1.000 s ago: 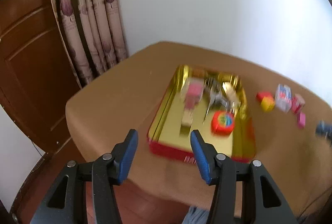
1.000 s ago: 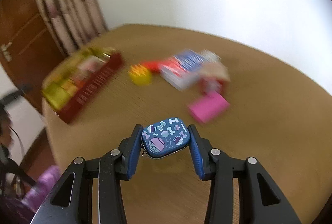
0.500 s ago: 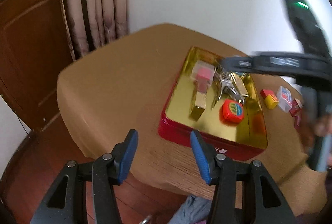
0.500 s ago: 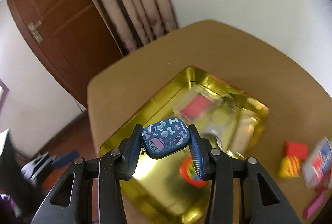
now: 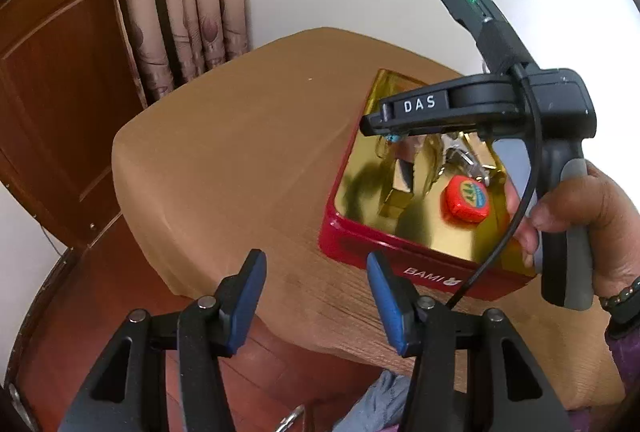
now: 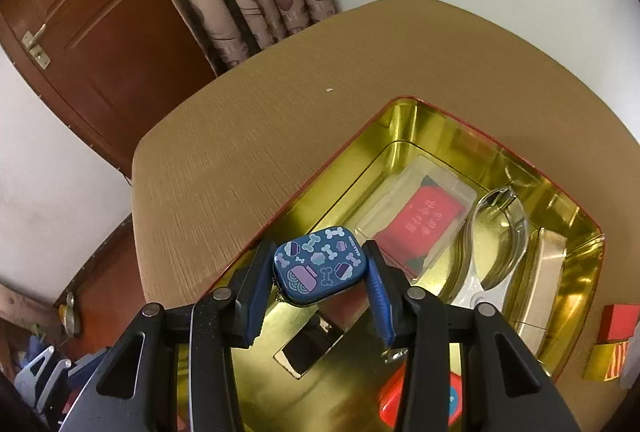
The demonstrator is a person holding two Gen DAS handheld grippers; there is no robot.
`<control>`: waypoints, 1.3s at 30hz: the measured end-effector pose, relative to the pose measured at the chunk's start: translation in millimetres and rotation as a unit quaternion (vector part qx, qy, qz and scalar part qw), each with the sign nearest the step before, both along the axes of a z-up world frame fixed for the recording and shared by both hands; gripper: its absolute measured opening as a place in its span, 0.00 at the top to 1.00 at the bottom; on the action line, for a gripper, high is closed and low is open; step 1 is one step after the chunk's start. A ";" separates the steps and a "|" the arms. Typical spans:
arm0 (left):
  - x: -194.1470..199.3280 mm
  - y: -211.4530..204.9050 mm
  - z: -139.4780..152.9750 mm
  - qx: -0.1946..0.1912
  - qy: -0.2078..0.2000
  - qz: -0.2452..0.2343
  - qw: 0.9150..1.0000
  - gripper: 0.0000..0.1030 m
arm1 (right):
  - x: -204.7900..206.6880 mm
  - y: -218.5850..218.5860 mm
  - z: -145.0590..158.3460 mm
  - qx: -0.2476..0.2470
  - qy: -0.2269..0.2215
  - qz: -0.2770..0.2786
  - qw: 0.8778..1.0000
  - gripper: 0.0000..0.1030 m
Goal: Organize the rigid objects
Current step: 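Carry the blue patterned tin into the tray and open the right gripper, then grasp the pink block with the right gripper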
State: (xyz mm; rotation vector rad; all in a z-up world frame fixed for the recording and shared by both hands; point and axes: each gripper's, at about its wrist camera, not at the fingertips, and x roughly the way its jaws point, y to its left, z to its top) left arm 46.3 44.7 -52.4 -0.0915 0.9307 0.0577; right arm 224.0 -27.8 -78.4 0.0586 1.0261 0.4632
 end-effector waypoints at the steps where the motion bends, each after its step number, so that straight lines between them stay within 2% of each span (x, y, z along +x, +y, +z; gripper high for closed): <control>1: 0.8 -0.2 -0.7 0.001 0.002 -0.001 1.000 0.48 | 0.3 -0.4 0.4 -0.002 -0.002 -0.003 1.000 0.60; 5: 2.1 -1.5 -3.2 0.011 0.009 0.001 1.000 0.48 | 2.3 -1.1 2.3 0.013 -0.002 -0.008 1.000 0.59; 17: 2.5 -4.5 -6.7 0.031 0.011 -0.004 0.999 0.48 | -26.2 -36.8 32.6 0.080 -0.043 -0.039 0.995 0.56; 21: 1.2 -7.2 -6.2 0.037 0.010 -0.008 0.999 0.48 | -55.7 -59.0 44.9 0.115 -0.072 -0.063 0.989 0.53; 23: 1.7 -7.6 -5.8 0.039 0.009 -0.008 0.999 0.48 | -76.6 -73.3 47.6 0.115 -0.090 -0.080 0.986 0.44; 24: 1.1 -8.6 -5.7 0.041 0.008 -0.010 0.999 0.48 | -90.7 -84.7 47.9 0.115 -0.100 -0.089 0.984 0.43; 26: 0.6 -11.9 -4.8 0.043 0.007 -0.013 0.999 0.48 | -112.9 -103.2 46.6 0.099 -0.115 -0.105 0.983 0.43; 30: -2.8 -20.5 -3.2 0.058 0.002 -0.022 0.998 0.48 | -169.0 -154.2 36.9 0.031 -0.165 -0.156 0.973 0.38; 34: -6.4 -30.0 -2.8 0.073 -0.001 -0.035 0.997 0.48 | -216.0 -213.5 20.7 -0.016 -0.207 -0.214 0.954 0.22; 39: -14.3 -49.8 -2.2 0.101 -0.009 -0.053 0.993 0.48 | -251.2 -297.2 -11.8 -0.049 -0.139 -0.301 0.942 0.21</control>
